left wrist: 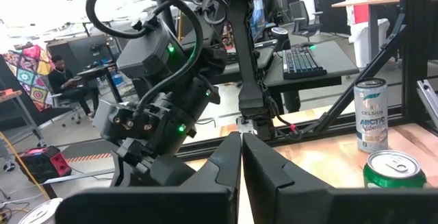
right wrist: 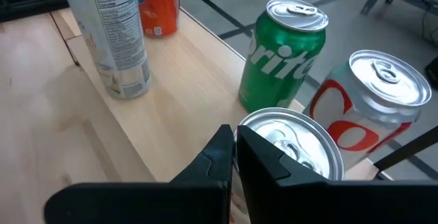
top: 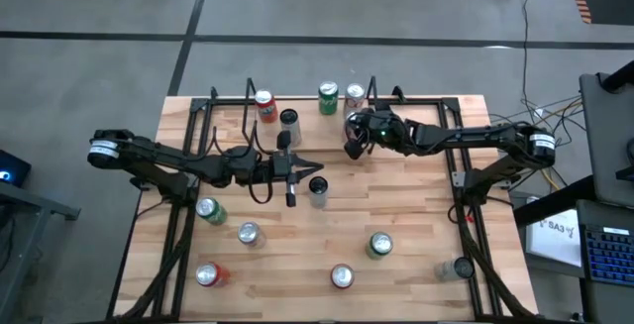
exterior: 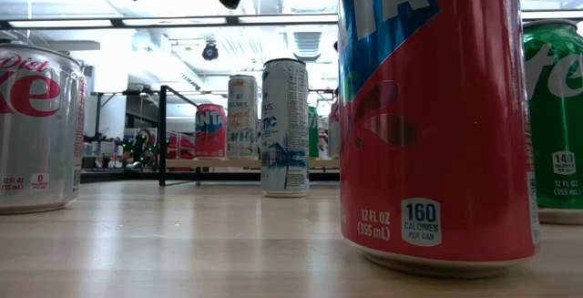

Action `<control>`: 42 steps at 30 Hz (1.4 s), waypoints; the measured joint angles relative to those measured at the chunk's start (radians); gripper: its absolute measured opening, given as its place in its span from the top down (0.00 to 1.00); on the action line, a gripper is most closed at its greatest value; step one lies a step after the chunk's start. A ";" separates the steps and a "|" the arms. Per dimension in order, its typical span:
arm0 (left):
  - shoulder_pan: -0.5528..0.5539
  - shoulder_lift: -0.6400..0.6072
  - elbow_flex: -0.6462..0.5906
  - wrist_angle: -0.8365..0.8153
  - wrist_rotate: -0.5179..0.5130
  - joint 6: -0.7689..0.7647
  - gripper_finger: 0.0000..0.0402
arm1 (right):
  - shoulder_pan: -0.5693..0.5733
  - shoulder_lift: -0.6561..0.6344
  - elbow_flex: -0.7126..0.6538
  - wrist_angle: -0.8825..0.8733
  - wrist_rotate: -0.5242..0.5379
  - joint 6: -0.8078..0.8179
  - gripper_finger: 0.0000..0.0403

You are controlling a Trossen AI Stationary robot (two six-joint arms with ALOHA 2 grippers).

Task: Sort soda cans
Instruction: Put the top red silver soda can on the shelf and align it with the other red silver soda can

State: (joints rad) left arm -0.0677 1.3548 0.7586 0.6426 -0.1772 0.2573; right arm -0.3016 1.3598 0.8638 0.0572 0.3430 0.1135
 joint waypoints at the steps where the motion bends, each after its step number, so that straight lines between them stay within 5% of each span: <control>1: 0.000 0.000 0.000 0.000 0.000 0.000 1.00 | 0.002 0.000 0.000 -0.003 -0.003 0.000 0.97; 19: 0.000 0.000 0.000 0.000 0.000 0.004 1.00 | 0.002 -0.107 -0.003 -0.076 -0.018 -0.053 0.97; 26: 0.001 0.000 0.000 0.001 0.000 0.004 1.00 | -0.016 -0.140 -0.003 -0.216 -0.193 0.048 0.97; 42: 0.006 0.000 0.000 0.009 0.000 0.011 1.00 | -0.015 -0.133 -0.002 -0.261 -0.056 0.032 0.97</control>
State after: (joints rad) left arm -0.0616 1.3548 0.7586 0.6518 -0.1768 0.2687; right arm -0.3168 1.2270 0.8616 -0.2039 0.2869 0.1452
